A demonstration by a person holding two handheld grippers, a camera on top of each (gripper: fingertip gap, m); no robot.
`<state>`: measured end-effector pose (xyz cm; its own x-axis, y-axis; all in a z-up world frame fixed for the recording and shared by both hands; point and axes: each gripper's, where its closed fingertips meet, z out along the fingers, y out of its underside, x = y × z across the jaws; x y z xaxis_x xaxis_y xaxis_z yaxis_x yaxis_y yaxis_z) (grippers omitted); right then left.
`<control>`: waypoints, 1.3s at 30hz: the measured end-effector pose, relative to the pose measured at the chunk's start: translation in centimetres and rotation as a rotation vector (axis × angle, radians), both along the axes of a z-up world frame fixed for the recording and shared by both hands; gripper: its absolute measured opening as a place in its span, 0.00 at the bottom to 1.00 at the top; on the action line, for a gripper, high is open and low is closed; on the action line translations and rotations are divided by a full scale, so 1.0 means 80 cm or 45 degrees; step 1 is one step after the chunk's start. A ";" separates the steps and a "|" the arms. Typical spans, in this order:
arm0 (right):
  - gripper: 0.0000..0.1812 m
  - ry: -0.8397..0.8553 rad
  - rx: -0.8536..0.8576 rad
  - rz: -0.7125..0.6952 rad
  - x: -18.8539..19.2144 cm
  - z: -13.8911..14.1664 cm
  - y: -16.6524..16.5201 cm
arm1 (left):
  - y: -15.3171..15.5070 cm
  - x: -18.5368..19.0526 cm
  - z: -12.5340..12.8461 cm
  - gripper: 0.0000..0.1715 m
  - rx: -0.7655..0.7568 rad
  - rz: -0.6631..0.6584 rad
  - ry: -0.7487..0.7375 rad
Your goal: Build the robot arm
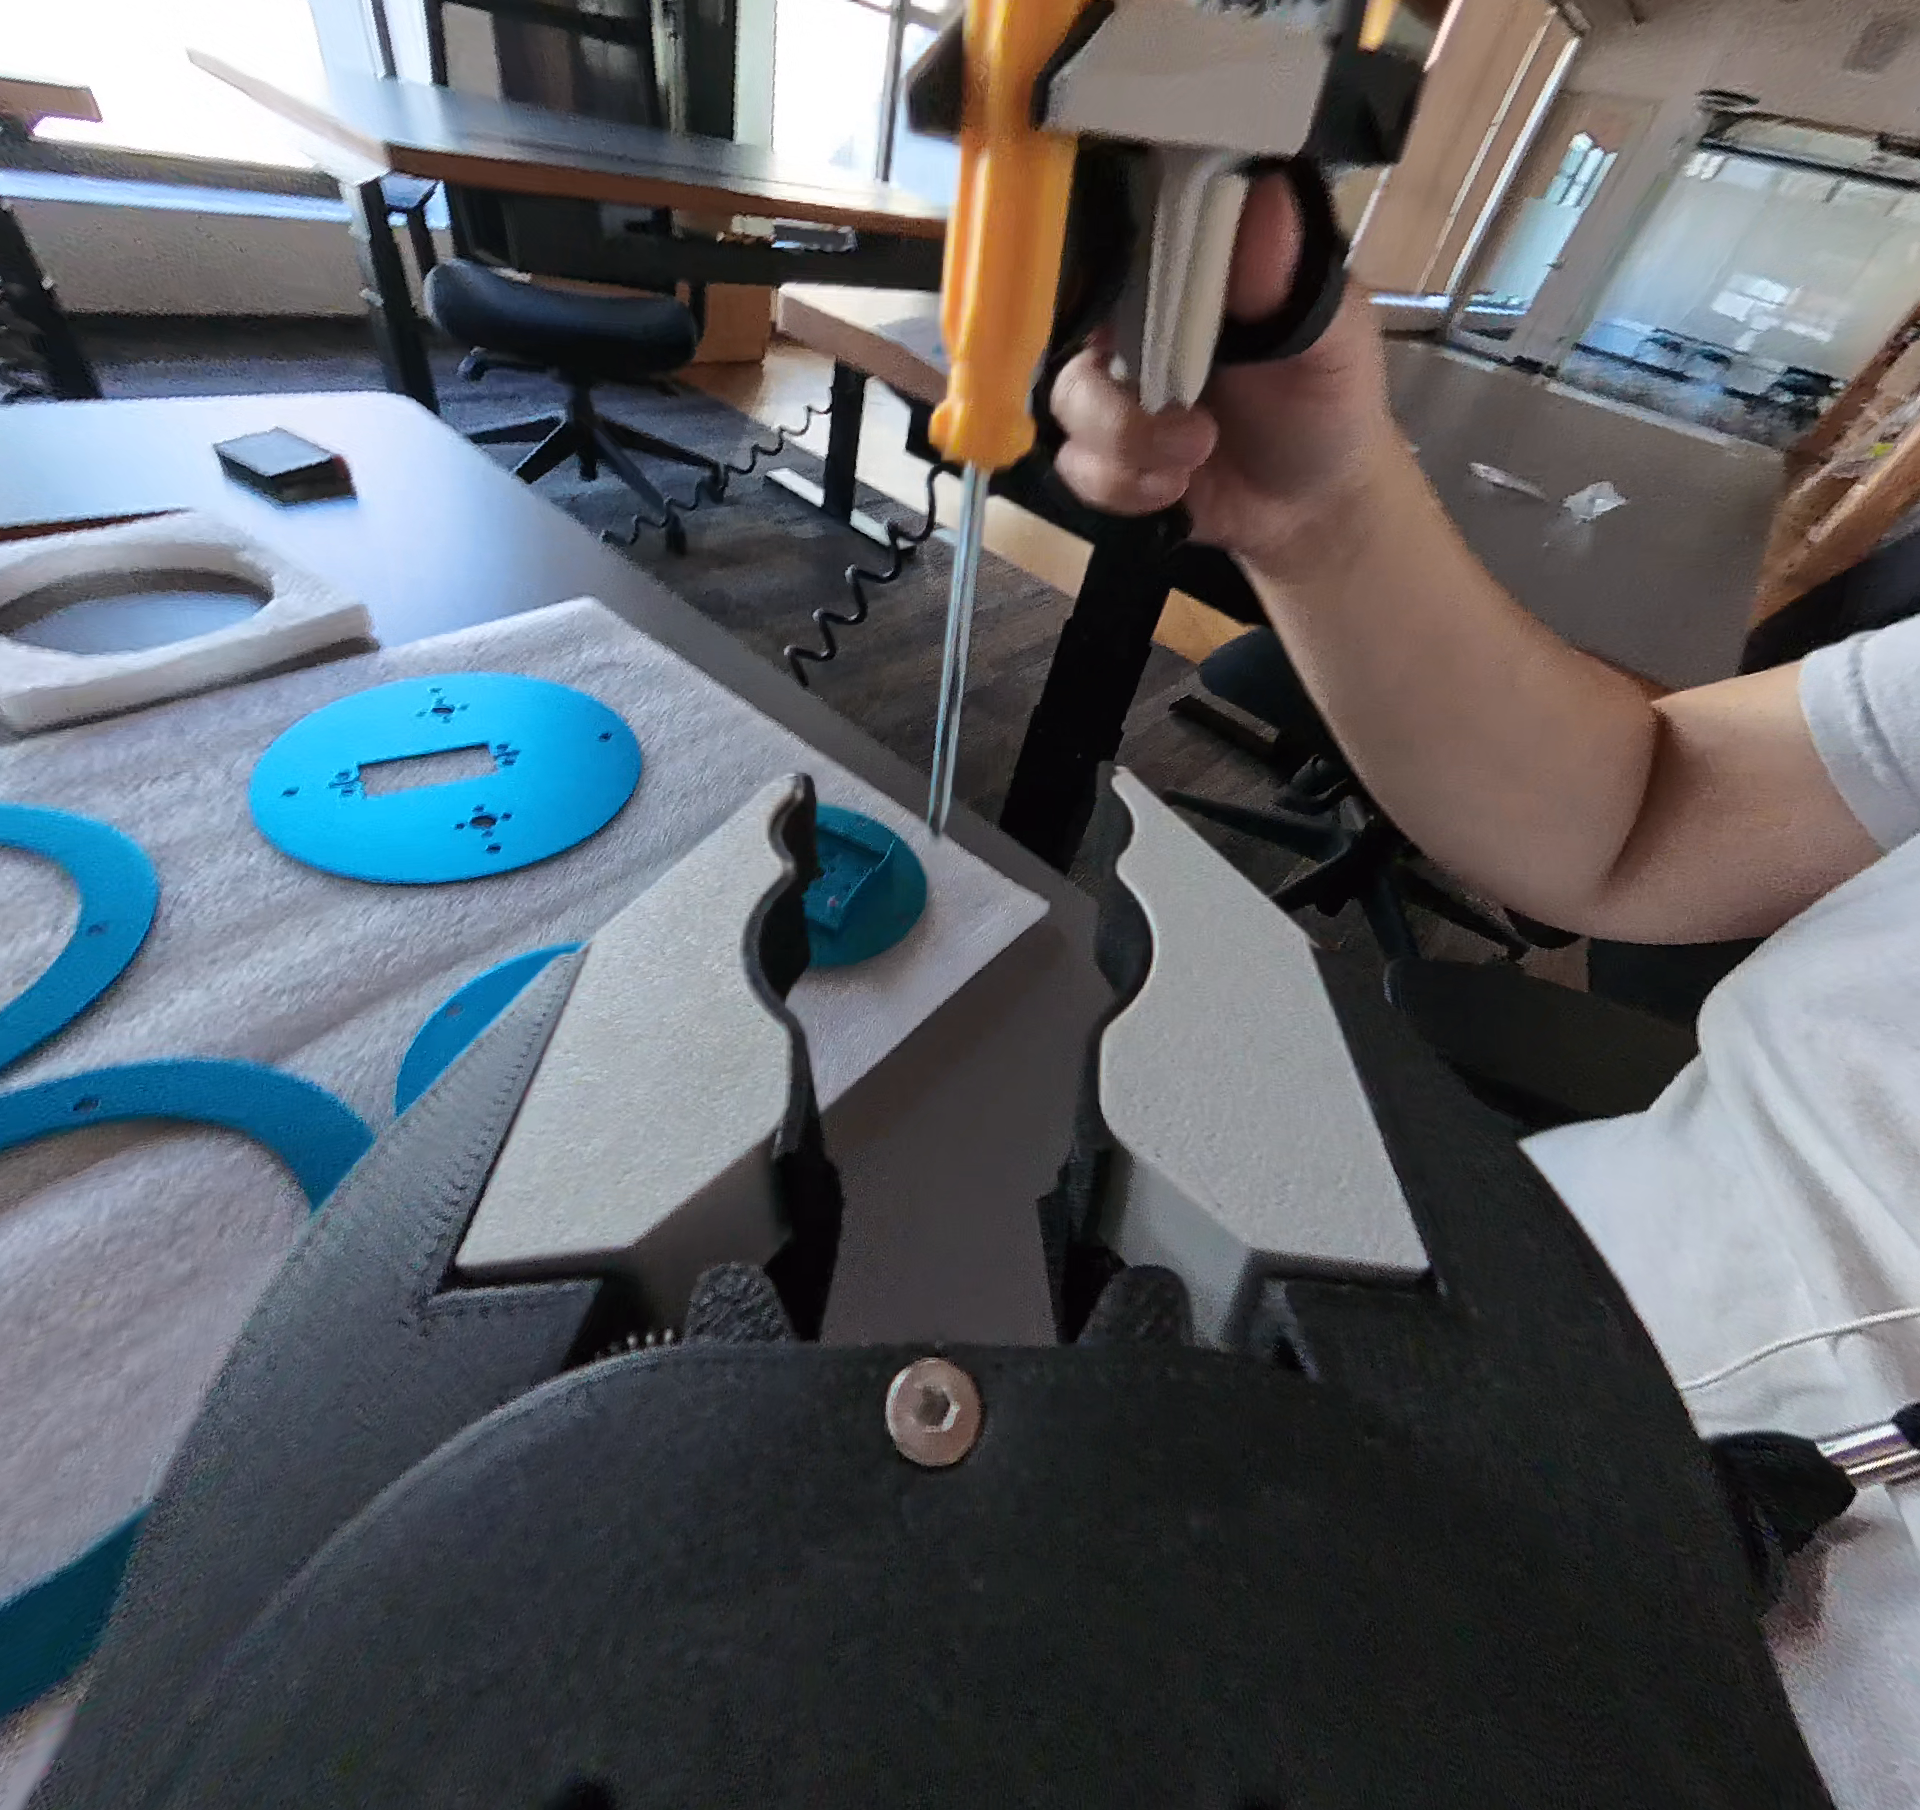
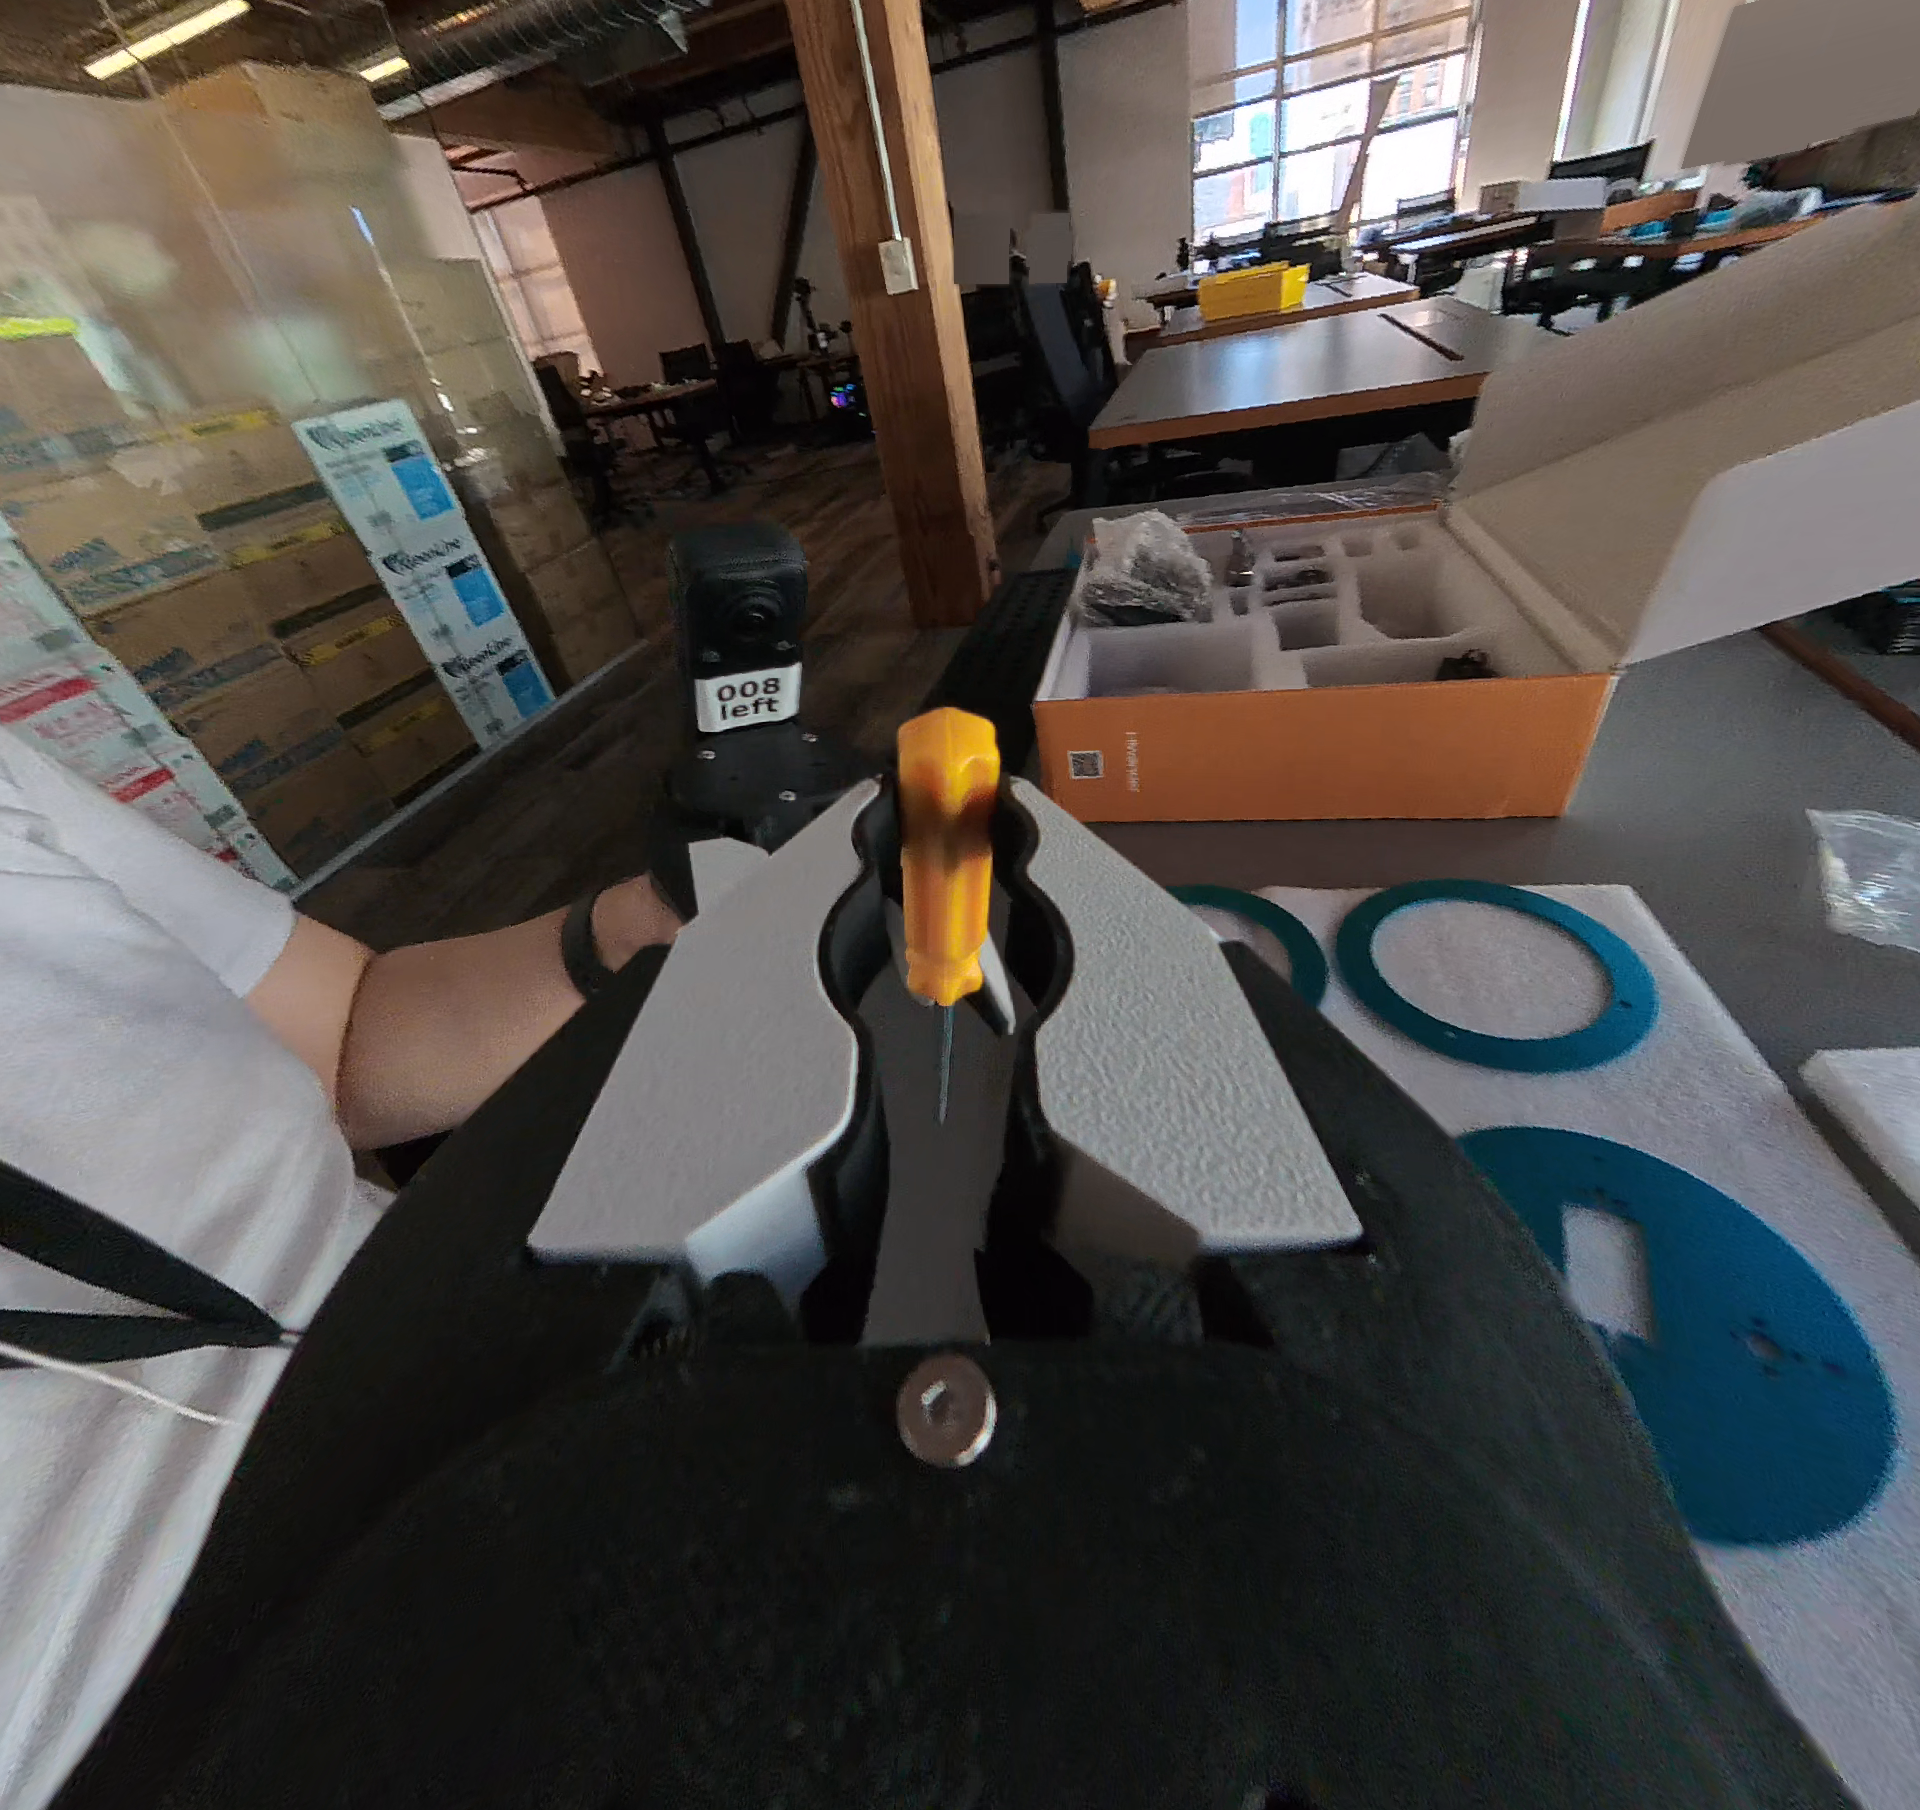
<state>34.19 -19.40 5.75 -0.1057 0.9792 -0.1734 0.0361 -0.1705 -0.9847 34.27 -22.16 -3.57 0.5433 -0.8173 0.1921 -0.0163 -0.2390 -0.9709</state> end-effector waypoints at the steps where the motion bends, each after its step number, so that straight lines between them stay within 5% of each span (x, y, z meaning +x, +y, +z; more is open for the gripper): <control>1: 0.08 -0.011 0.028 -0.041 0.008 0.002 0.004 | -0.001 -0.005 -0.008 0.27 -0.026 0.027 0.014; 7: 0.08 0.069 0.017 -0.218 0.052 0.014 0.002 | -0.035 0.008 -0.035 0.27 -0.081 0.010 0.001; 11: 0.08 0.136 -0.054 -0.279 0.066 0.014 -0.003 | -0.044 0.018 -0.051 0.27 -0.095 -0.008 0.164; 23: 0.08 0.093 -0.271 -0.180 0.023 0.002 0.005 | 0.012 0.022 0.044 0.26 -0.153 -0.085 0.286; 27: 0.08 0.089 -0.339 -0.142 0.004 0.006 0.024 | 0.037 0.011 0.073 0.19 -0.212 -0.112 0.250; 39: 0.09 0.051 -0.441 -0.085 -0.045 -0.028 0.075 | 0.095 -0.018 0.051 0.10 -0.383 -0.163 0.296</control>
